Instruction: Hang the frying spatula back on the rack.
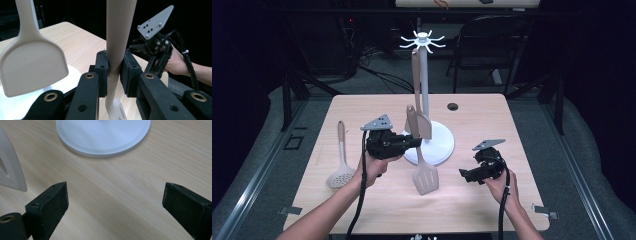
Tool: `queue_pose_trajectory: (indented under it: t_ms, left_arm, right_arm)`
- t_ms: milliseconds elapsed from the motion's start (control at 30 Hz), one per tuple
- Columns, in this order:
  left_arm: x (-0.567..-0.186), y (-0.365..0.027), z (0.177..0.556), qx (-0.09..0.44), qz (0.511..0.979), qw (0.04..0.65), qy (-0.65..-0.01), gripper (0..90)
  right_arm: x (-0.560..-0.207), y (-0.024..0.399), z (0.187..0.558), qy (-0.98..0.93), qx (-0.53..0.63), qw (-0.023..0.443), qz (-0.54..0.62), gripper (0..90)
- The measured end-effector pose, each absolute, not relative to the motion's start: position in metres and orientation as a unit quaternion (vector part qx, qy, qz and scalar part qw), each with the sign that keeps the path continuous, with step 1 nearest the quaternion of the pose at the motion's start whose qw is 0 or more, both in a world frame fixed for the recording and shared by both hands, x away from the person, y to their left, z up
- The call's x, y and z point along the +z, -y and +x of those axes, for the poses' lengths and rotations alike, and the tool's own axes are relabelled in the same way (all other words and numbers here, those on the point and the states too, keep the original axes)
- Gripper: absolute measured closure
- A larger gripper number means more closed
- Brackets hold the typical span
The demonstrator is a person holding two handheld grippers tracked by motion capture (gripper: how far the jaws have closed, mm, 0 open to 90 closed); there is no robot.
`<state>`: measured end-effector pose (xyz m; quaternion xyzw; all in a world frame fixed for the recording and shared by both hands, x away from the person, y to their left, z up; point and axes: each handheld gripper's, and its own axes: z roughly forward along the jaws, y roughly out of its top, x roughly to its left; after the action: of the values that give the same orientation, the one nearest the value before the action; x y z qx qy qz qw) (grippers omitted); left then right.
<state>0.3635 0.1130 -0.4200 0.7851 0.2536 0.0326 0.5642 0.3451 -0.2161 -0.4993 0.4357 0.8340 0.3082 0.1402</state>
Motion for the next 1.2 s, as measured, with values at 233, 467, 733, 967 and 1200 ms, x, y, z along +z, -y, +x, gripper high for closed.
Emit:
queue_pose_trajectory:
  t_ms: [233, 467, 733, 967, 1200]
  left_arm:
    - [-0.410, -0.108, 0.368, 0.042, 0.789, 0.562, -0.244, 77.5]
    - [-0.402, -0.103, 0.372, 0.046, 0.793, 0.561, -0.234, 77.5]
    - [-0.392, -0.097, 0.377, 0.053, 0.797, 0.558, -0.223, 77.4]
    - [-0.385, -0.094, 0.382, 0.056, 0.799, 0.557, -0.219, 77.4]
    - [-0.378, -0.091, 0.390, 0.064, 0.799, 0.556, -0.219, 77.4]
  right_arm:
    - [-0.497, 0.220, 0.345, -0.829, 0.317, 0.138, 0.439, 6.3]
    - [-0.499, 0.221, 0.346, -0.828, 0.321, 0.131, 0.440, 6.4]
    - [-0.495, 0.221, 0.344, -0.825, 0.326, 0.142, 0.440, 7.0]
    - [-0.496, 0.221, 0.344, -0.825, 0.322, 0.148, 0.440, 7.1]
    - [-0.499, 0.220, 0.345, -0.830, 0.310, 0.152, 0.439, 6.9]
